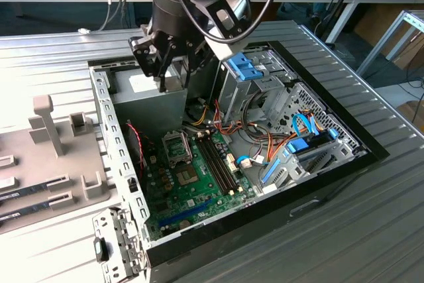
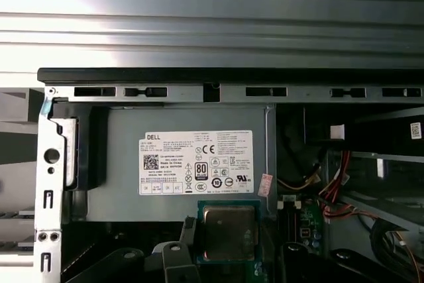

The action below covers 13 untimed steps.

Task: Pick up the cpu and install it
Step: 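Pick up the cpu and move it towards the insertion slot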

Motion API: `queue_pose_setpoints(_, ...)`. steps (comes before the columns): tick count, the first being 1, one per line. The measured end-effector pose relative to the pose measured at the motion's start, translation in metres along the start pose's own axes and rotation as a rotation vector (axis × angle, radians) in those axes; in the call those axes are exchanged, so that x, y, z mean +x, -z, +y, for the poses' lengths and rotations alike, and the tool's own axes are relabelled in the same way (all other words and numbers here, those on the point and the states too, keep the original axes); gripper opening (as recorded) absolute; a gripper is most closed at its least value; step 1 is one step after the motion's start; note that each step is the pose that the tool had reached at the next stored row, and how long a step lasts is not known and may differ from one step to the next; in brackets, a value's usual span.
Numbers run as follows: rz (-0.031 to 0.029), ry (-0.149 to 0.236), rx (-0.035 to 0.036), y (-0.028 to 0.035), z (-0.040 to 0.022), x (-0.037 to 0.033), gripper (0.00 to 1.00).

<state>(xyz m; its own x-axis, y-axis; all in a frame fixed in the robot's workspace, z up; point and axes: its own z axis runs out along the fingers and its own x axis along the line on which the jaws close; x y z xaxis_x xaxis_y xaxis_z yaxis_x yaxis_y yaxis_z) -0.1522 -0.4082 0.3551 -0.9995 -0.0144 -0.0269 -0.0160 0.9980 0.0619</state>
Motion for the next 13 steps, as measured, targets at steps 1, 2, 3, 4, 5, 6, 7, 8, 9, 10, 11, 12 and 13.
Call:
queue_pose_setpoints(1, 0.0001, 0.000, 0.0002, -0.0002, -0.0012, -0.0005, 0.47)
queue_pose_setpoints(2, 0.0001, 0.000, 0.0002, -0.0005, -0.0026, -0.0010, 0.47)
queue_pose_setpoints(3, 0.0001, 0.000, 0.0002, -0.0007, -0.0042, -0.0014, 0.47)
queue_pose_setpoints(4, 0.0001, 0.000, 0.0002, -0.0008, -0.0054, -0.0016, 0.47)
queue_pose_setpoints(5, 0.0001, 0.000, 0.0002, -0.0009, -0.0069, -0.0017, 0.47)
queue_pose_setpoints(6, 0.0000, 0.000, 0.0001, -0.0011, -0.0088, -0.0018, 0.47)
queue_pose_setpoints(7, 0.0001, 0.000, 0.0002, -0.0012, -0.0101, -0.0019, 0.47)
queue_pose_setpoints(8, 0.0001, 0.000, 0.0002, -0.0013, -0.0122, -0.0021, 0.47)
queue_pose_setpoints(9, 0.0001, 0.000, 0.0002, -0.0013, -0.0139, -0.0022, 0.47)
queue_pose_setpoints(10, 0.0001, 0.000, 0.0003, -0.0014, -0.0161, -0.0024, 0.47)
queue_pose_setpoints(11, 0.0001, 0.000, 0.0002, -0.0017, -0.0188, -0.0027, 0.47)
queue_pose_setpoints(12, 0.0001, 0.000, 0.0002, -0.0018, -0.0200, -0.0029, 0.47)
queue_pose_setpoints(13, 0.0001, 0.000, 0.0002, -0.0019, -0.0212, -0.0031, 0.47)
